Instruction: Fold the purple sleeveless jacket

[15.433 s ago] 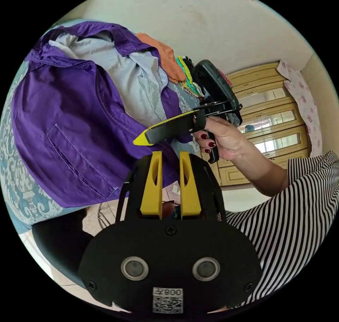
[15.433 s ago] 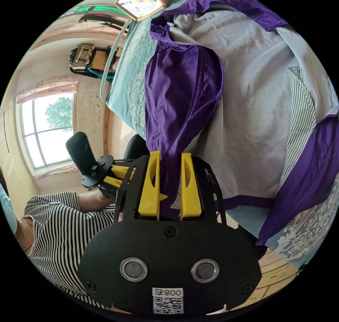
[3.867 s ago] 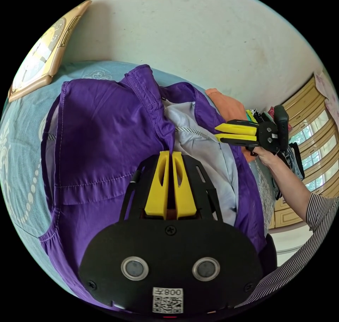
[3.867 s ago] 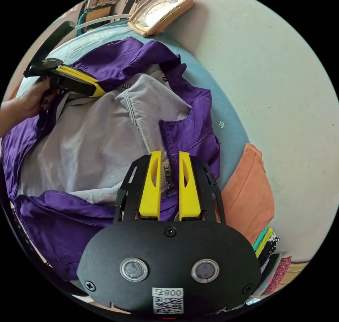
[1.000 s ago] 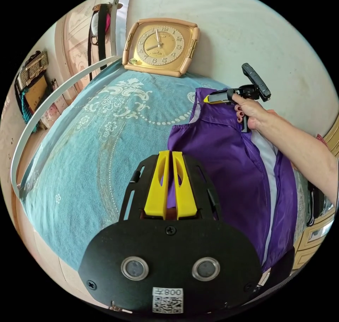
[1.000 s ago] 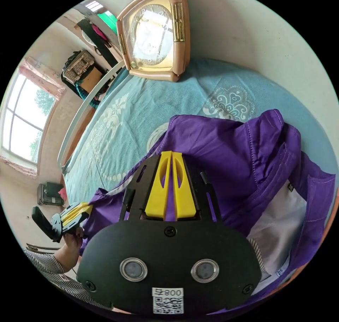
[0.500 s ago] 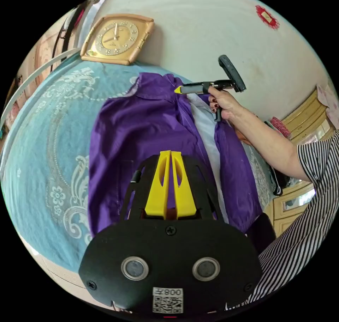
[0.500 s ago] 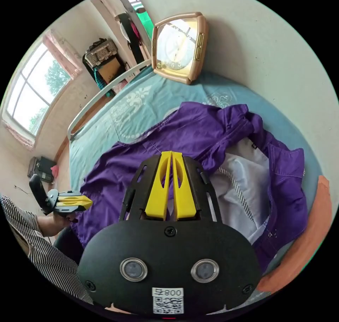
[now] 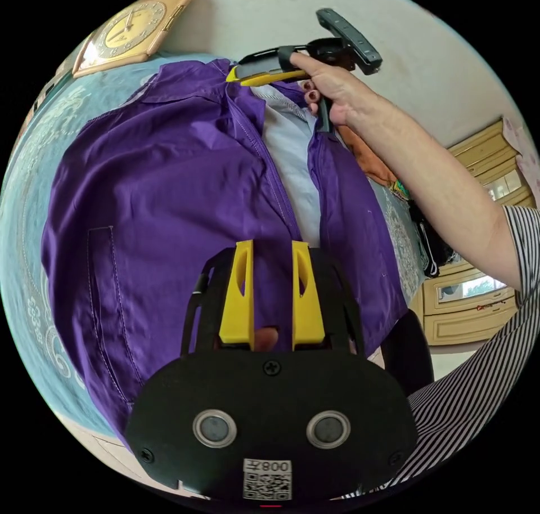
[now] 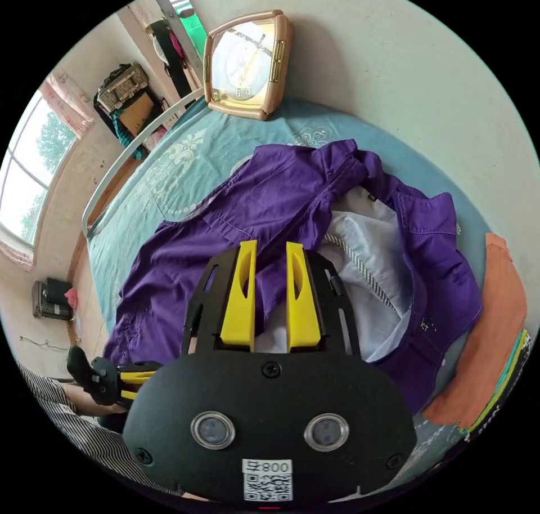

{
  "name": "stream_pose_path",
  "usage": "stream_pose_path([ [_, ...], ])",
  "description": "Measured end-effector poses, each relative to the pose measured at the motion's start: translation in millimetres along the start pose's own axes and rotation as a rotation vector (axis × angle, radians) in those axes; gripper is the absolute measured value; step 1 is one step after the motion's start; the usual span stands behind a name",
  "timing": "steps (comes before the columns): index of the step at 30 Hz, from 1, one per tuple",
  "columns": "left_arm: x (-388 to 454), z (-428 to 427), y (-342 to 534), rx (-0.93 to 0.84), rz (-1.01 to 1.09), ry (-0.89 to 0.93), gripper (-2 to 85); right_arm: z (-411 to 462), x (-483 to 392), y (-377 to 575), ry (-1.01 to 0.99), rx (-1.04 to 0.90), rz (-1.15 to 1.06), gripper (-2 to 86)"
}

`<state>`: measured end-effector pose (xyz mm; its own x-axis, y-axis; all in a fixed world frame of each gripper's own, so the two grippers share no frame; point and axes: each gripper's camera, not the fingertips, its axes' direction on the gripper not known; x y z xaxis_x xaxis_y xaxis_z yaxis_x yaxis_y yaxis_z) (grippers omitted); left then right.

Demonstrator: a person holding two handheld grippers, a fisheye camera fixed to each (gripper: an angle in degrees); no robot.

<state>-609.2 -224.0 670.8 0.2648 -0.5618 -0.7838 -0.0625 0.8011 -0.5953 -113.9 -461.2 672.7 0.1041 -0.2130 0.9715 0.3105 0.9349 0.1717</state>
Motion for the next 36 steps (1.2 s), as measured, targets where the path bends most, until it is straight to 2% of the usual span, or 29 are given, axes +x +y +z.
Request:
stream_pose_path([
  [6,13.3,10.2,7.4,0.012,0.068,-0.115,10.0,15.9,16.7,-5.0,-0.009,-0.059,0.124,10.3],
  [10,12.1,12.4,9.9,0.025,0.063,-0.136,8.5,0.5,35.5,-1.9,-0.008,-0.070,0.139,6.0],
  [12,9.4,8.2,11.7,0.051,0.055,-0.098,7.9,-20.0,55.7,5.3,-0.122,-0.012,0.166,3.2],
  [14,7.8,-0.2,13.9,0.108,0.057,-0.057,7.5,-51.8,96.2,20.6,-0.430,0.119,0.194,1.7],
  [17,5.6,-11.7,10.8,0.199,0.067,-0.036,7.2,-67.1,157.2,40.4,-0.785,0.189,0.246,0.9],
  [22,-17.0,-11.4,-41.8,0.295,0.031,-0.023,7.1,-53.2,216.9,63.3,-0.847,0.090,0.345,0.4],
  [26,-37.8,7.7,-91.7,0.257,-0.011,0.005,7.2,-58.6,229.3,69.0,-0.782,0.041,0.360,0.3],
  [30,-51.4,19.7,-123.6,0.241,-0.016,0.066,7.3,-88.3,219.6,77.3,-0.688,0.096,0.311,0.4],
  [32,-55.0,24.8,-130.6,0.223,-0.014,0.066,7.2,-106.6,209.0,90.7,-0.577,0.141,0.304,0.4],
  [36,-64.4,29.5,-135.8,0.217,-0.028,0.095,6.7,-115.6,200.2,113.9,-0.559,0.224,0.347,0.7],
])
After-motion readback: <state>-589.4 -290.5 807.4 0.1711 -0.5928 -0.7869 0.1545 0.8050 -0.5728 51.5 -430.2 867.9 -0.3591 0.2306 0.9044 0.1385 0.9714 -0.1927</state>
